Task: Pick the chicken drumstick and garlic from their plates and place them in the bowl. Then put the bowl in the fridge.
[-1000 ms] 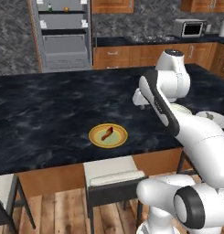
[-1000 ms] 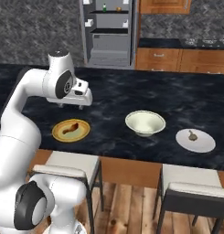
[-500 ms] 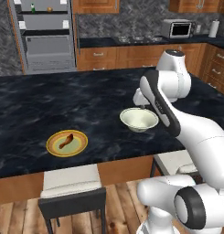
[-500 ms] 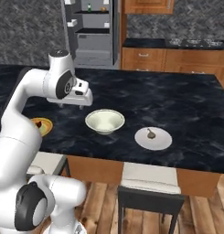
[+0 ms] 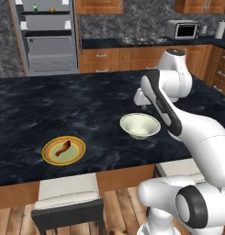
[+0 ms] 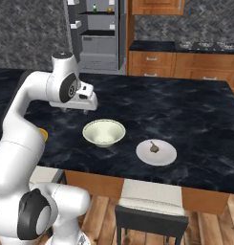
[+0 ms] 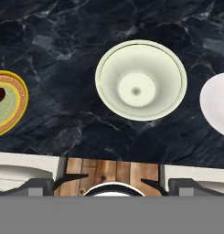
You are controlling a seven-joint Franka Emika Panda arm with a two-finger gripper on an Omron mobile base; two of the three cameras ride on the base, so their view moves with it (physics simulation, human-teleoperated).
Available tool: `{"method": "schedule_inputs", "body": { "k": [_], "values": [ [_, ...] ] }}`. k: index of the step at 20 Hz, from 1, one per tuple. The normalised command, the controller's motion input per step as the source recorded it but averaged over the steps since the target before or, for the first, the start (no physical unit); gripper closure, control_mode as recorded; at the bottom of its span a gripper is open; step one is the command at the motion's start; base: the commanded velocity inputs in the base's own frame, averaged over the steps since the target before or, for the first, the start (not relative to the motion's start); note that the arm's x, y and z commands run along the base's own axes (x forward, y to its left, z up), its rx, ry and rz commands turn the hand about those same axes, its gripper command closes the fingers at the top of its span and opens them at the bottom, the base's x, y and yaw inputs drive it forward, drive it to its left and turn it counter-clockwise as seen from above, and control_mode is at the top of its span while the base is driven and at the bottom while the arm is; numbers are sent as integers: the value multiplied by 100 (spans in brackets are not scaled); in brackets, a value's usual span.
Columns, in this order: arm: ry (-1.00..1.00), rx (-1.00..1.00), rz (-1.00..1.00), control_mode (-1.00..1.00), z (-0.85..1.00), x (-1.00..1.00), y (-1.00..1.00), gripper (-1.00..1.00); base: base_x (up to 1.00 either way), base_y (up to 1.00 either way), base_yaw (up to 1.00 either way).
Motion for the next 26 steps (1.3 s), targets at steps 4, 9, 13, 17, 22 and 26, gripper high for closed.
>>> {"method": "schedule_inputs", "body": {
  "k": [4,9,13,17,22,26],
  "values": [
    [0,0,0,100,0,0,0,-100,67,-2,2],
    [0,0,0,100,0,0,0,-100,0,0,1],
    [0,0,0,100,0,0,0,-100,0,0,0],
    [0,0,0,100,0,0,0,-100,0,0,0],
    [0,0,0,-100,0,0,0,-100,0,0,0],
    [0,0,0,-100,0,0,0,-100,0,0,0]
  ]
}}
